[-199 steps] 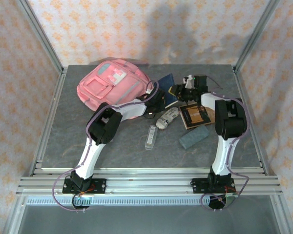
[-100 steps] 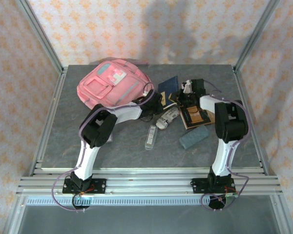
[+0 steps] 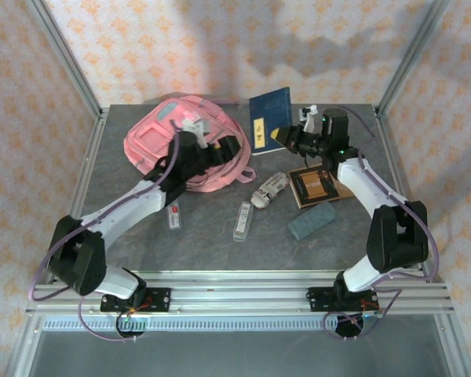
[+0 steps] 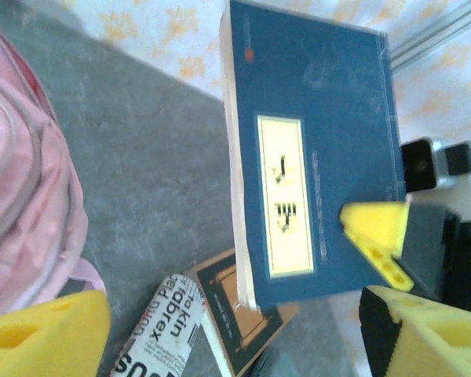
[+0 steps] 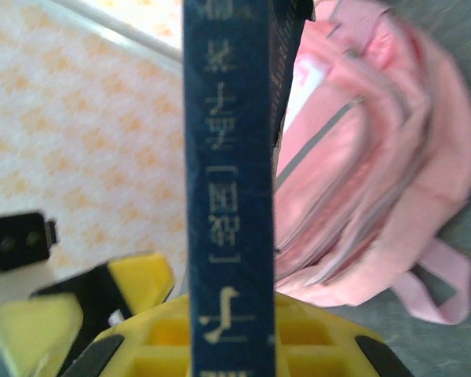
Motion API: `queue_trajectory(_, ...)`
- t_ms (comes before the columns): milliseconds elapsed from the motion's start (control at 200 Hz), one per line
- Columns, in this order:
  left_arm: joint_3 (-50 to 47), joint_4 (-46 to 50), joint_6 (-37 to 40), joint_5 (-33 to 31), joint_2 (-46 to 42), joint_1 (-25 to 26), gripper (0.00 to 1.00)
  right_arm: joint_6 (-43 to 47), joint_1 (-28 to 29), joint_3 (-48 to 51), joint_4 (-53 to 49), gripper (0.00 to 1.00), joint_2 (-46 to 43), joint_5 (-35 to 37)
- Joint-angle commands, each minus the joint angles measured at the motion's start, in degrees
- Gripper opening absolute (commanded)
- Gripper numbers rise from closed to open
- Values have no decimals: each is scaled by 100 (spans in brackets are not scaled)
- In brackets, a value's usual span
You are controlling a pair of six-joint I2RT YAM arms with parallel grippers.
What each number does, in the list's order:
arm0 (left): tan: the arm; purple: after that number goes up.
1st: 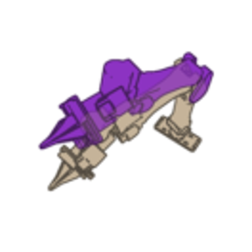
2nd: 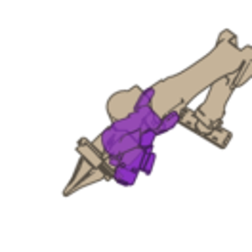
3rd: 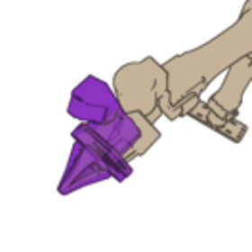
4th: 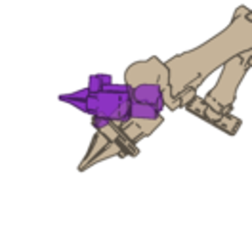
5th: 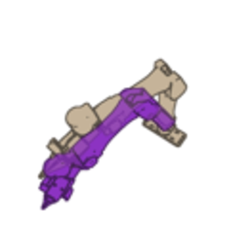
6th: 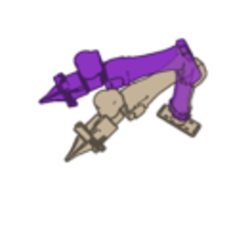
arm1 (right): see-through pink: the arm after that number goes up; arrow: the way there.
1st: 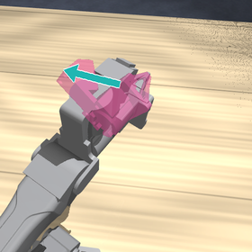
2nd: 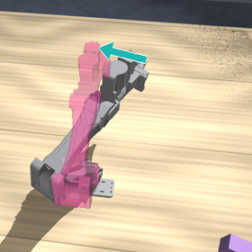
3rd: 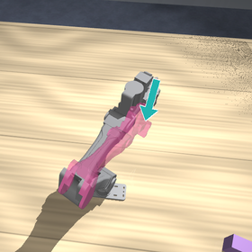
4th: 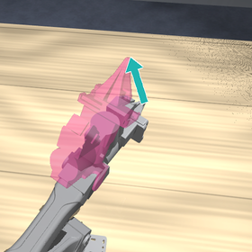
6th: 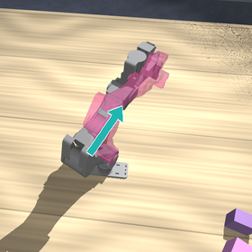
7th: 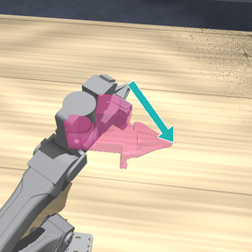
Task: Pack the student bag
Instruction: Pass the book.
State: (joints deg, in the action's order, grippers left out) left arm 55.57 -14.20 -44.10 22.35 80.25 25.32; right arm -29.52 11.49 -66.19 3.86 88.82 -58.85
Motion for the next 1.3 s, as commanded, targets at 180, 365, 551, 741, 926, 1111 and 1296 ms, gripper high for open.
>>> queue_trajectory(180,-884,-1454,-177,1786,-794,-718,88,253,1000,-50,129,0,-478,-1323)
queue_trajectory(365,-1219,-2382,-579,2337,-908,-922,89,408,1423,-79,95,0,-468,-1717)
queue_trajectory(551,-1409,-3395,-1133,2836,-891,-1022,74,513,1427,-100,-121,0,-356,-1722)
queue_trajectory(741,-1716,-4044,-1744,2959,-880,-1189,0,489,1356,-251,-151,19,-222,-1733)
queue_trajectory(926,-1884,-4212,-2155,2332,-910,-1205,0,-190,1356,-15,737,41,-368,-1531)
queue_trajectory(1111,-2351,-4593,-2620,1214,-1129,-1172,0,-1375,1484,846,2441,51,-956,-822)
queue_trajectory(1296,-2732,-5496,-3065,586,-1003,-831,0,-2154,1942,1598,3615,53,-989,217)
